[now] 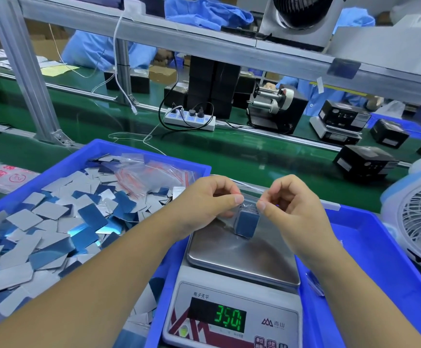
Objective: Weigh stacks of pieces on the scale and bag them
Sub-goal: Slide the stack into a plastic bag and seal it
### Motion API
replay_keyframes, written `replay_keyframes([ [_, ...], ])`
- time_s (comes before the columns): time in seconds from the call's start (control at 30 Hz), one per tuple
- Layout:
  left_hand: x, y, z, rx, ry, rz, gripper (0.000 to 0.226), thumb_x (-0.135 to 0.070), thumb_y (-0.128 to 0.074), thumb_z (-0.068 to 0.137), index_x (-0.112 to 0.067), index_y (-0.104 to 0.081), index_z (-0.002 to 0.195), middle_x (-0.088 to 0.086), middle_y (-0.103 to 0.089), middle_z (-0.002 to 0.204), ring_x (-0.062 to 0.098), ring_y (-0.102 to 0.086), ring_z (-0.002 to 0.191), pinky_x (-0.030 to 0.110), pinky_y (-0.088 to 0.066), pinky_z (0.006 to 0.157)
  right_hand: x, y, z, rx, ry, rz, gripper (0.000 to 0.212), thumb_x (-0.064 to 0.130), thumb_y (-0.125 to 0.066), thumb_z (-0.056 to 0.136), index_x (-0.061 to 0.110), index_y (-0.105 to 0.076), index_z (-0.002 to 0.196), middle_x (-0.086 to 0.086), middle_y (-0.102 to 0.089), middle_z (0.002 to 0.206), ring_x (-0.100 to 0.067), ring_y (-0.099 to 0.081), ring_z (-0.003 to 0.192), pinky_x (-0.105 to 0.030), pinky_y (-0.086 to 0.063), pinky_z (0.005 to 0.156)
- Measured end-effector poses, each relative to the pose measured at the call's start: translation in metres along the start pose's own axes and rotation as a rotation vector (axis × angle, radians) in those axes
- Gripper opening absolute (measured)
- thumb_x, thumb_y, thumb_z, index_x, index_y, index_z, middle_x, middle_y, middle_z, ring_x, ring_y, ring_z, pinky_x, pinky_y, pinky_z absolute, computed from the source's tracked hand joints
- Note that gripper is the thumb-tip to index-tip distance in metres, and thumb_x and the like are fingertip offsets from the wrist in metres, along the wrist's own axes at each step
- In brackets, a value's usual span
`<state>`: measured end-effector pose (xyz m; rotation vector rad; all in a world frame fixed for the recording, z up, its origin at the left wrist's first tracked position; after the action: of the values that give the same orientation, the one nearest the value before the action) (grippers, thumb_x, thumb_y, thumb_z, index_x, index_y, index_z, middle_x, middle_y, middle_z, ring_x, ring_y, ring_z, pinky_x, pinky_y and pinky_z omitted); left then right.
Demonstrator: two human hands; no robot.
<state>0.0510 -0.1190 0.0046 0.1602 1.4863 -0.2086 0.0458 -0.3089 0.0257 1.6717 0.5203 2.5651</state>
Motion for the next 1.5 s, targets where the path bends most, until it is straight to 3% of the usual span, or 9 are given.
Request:
replay_keyframes([
  [0.17,-0.002,-0.005,-0.002,0.006,-0.031,0.074,0.004,-0.027,-0.072,0.078,-0.030,-0.070,0.076,-0.013,-0.062,0.070,0.009,-0.057,0.070,0.033,-0.053,0.076,-0.001,-0.002,-0.001,0.022,0.004,-0.033,0.024,0.018,-0.068,0.078,0.037,-0.053,0.076,0.003,-0.065,0.075,-0.017,-0.057,0.069,-0.038,-0.049,0.068],
  [0.3,0.000,-0.007,-0.002,-0.016,-0.097,0.174,0.011,-0.022,-0.073,0.083,-0.028,-0.069,0.075,-0.015,-0.063,0.070,0.007,-0.055,0.066,0.026,-0.046,0.070,-0.001,-0.005,-0.001,0.030,-0.003,-0.025,0.020,0.020,-0.069,0.078,0.034,-0.055,0.078,0.002,-0.066,0.077,-0.017,-0.058,0.072,-0.043,-0.050,0.070],
  [0.47,0.001,-0.012,-0.002,-0.018,-0.155,0.212,0.012,-0.018,-0.071,0.083,-0.026,-0.066,0.075,-0.018,-0.063,0.067,0.001,-0.052,0.060,0.013,-0.042,0.060,-0.003,-0.009,-0.003,0.023,-0.025,-0.001,0.017,0.019,-0.069,0.076,0.028,-0.055,0.079,0.004,-0.066,0.075,-0.014,-0.058,0.072,-0.034,-0.050,0.068],
  [0.77,-0.004,0.009,0.002,0.003,-0.152,0.170,0.016,-0.043,-0.080,0.059,-0.030,-0.073,0.066,-0.009,-0.066,0.073,0.011,-0.058,0.072,0.029,-0.046,0.076,0.005,0.004,-0.001,0.047,-0.049,0.014,0.032,0.011,-0.072,0.074,0.032,-0.048,0.069,-0.004,-0.071,0.072,-0.017,-0.062,0.069,-0.035,-0.051,0.069],
  [1.0,-0.005,0.011,0.006,0.025,-0.165,0.160,0.008,-0.026,-0.080,0.068,-0.031,-0.076,0.065,-0.009,-0.069,0.069,0.009,-0.061,0.071,0.025,-0.048,0.073,0.005,0.009,0.002,0.021,-0.017,0.006,0.036,0.008,-0.073,0.073,0.030,-0.046,0.063,-0.002,-0.069,0.067,-0.015,-0.058,0.059,-0.025,-0.049,0.058],
  [1.13,-0.002,0.009,0.007,-0.040,-0.174,0.140,0.007,-0.028,-0.081,0.068,-0.032,-0.077,0.068,-0.008,-0.072,0.073,0.007,-0.062,0.073,0.025,-0.049,0.076,0.000,0.005,-0.001,-0.041,0.034,0.030,0.045,-0.010,-0.070,0.082,0.024,-0.047,0.064,-0.005,-0.070,0.070,-0.018,-0.059,0.055,-0.026,-0.052,0.055],
  [1.27,-0.003,0.013,0.004,-0.045,-0.208,0.090,0.005,-0.026,-0.077,0.075,-0.030,-0.077,0.077,-0.009,-0.073,0.078,0.002,-0.065,0.075,0.015,-0.051,0.074,-0.001,-0.002,-0.005,-0.103,0.222,-0.247,0.043,-0.006,-0.074,0.079,0.026,-0.049,0.065,0.003,-0.070,0.071,-0.019,-0.065,0.066,-0.030,-0.054,0.062],
  [1.37,-0.005,0.021,0.005,-0.145,-0.155,0.096,0.004,-0.025,-0.070,0.086,-0.025,-0.071,0.083,-0.011,-0.069,0.070,0.001,-0.056,0.062,0.010,-0.043,0.059,0.004,0.000,-0.006,0.006,0.334,-0.441,0.041,0.004,-0.074,0.075,0.034,-0.048,0.066,0.006,-0.065,0.068,-0.017,-0.061,0.066,-0.031,-0.048,0.062],
  [1.5,0.002,0.031,0.010,-0.327,-0.081,0.205,0.017,-0.018,-0.063,0.095,-0.022,-0.063,0.078,-0.013,-0.051,0.054,0.005,-0.042,0.051,0.016,-0.037,0.053,0.004,0.005,-0.011,0.204,0.209,-0.449,0.016,0.021,-0.067,0.076,0.022,-0.057,0.063,0.002,-0.059,0.059,-0.015,-0.047,0.054,-0.028,-0.039,0.053],
])
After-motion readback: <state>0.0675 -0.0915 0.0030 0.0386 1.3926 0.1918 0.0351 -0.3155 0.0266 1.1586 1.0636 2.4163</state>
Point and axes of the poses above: each hand's wrist, its own z-axis towards the middle knuckle, its own y-axis out of the back of the hand, x = y × z, the point moved 1 cm from there along z, towards the middle knuckle
